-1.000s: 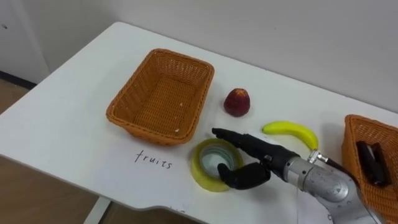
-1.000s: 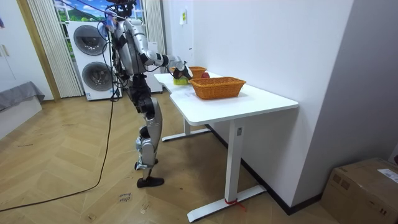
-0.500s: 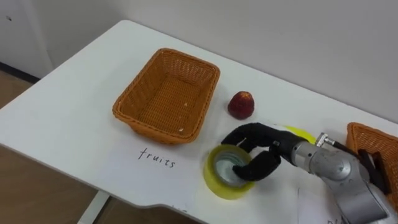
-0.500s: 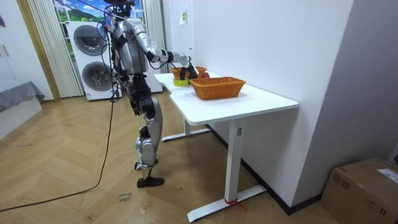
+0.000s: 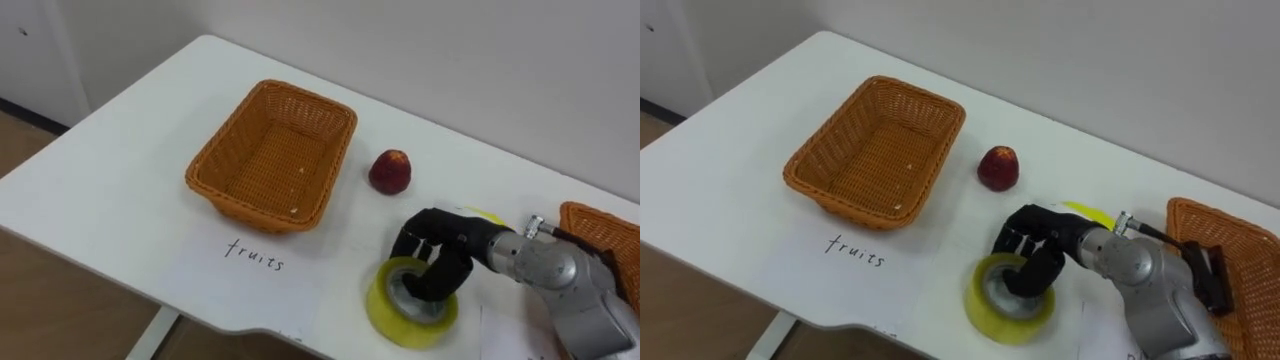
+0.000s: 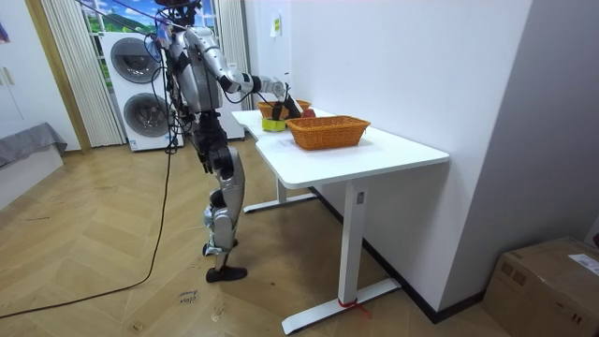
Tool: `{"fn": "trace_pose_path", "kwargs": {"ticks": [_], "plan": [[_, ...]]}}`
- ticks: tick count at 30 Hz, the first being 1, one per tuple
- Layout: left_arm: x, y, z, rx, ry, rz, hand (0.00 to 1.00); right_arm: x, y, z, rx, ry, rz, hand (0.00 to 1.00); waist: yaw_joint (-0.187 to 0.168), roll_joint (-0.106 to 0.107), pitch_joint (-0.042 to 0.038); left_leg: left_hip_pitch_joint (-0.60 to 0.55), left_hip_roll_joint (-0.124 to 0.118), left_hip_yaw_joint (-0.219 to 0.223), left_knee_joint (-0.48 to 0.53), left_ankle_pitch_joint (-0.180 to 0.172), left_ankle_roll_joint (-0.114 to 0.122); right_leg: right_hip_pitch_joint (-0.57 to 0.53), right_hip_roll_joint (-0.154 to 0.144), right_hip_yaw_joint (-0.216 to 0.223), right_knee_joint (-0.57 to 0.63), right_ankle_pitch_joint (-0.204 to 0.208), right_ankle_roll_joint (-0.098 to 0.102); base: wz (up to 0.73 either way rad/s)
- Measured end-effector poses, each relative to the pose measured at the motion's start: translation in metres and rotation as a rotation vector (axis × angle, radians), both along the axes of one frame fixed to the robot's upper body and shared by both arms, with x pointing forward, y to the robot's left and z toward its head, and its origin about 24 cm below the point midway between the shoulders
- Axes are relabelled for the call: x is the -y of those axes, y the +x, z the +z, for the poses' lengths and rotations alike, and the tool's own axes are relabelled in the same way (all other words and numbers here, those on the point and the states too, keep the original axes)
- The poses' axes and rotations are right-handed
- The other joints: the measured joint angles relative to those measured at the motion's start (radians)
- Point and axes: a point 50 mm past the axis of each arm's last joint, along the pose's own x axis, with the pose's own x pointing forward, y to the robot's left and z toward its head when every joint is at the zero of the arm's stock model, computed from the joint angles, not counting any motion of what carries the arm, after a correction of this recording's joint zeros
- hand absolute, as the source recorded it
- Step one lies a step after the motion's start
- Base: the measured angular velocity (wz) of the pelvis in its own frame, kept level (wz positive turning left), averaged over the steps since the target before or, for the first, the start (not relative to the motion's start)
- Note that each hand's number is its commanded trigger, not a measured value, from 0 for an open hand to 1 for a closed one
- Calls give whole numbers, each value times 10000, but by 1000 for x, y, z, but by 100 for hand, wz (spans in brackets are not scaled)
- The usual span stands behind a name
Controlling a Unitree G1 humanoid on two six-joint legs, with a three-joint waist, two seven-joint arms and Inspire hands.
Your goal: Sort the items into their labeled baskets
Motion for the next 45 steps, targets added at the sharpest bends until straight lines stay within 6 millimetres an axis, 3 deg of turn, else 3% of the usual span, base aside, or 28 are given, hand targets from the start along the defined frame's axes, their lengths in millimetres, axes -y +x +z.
{"fn": "trace_pose_path", "kwargs": {"ticks": [8, 13, 16, 18, 23, 24, 27, 33, 36, 45], "plan": [[0, -1, 1, 106, 74, -39, 0, 3, -4, 0, 186, -178, -150, 100, -102, -41, -16, 89, 11, 73, -27, 1, 2, 5, 0, 87, 4, 1, 1, -2], [-1, 2, 2, 370, 208, -118, 0, 13, -9, 4, 625, -756, -518, 100, -372, 10, 7, 28, 72, 299, 5, -2, 5, -69, 35, 423, 56, 11, -4, -14], [1, 1, 1, 413, 223, -103, 0, 20, -12, 17, 1351, -1338, -664, 100, -577, 190, 95, 37, 138, 640, -38, -4, 9, -283, 66, 821, 177, 30, -32, -31], [2, 0, 1, 469, 317, -103, 0, 25, -14, 27, 1859, -1576, -824, 100, -751, 314, 114, 11, 160, 749, -44, -10, 19, -360, 73, 856, 176, 80, -41, -23], [4, -14, -1, 368, 522, -107, 0, 45, -13, 61, 3654, -1645, -1866, 100, -1144, 505, 38, 219, 160, 967, -239, -13, 37, -422, 68, 1149, 293, 94, -30, -17], [3, -13, -1, 459, 548, -107, 0, 50, -12, 69, 4140, -1568, -2098, 100, -1144, 537, 56, 302, 168, 1042, -317, -4, 41, -422, 74, 1227, 296, 93, -30, -15], [3, -17, -1, 478, 515, -45, 0, 58, -12, 82, 5148, -1050, -2698, 100, -1182, 479, 22, 361, 178, 1107, -337, -4, 42, -409, 83, 1303, 303, 93, -30, -10], [7, -26, -3, 350, 499, -3, 0, 56, -9, 94, 6274, -257, -2973, 100, -1467, 495, 36, 361, 181, 1103, -315, -11, 48, -383, 91, 1326, 302, 94, -30, 0], [13, -32, -6, 253, 367, 95, 0, 52, -10, 107, 7185, 169, -3121, 100, -1674, 614, 72, 371, 182, 1105, -306, -14, 51, -368, 91, 1343, 302, 94, -30, 0], [16, -37, -7, 284, 308, 279, 0, 57, -11, 116, 8289, 825, -3903, 100, -1713, 735, 82, 469, 175, 1111, -311, -17, 50, -259, 86, 1327, 274, 92, -26, 0]]}}
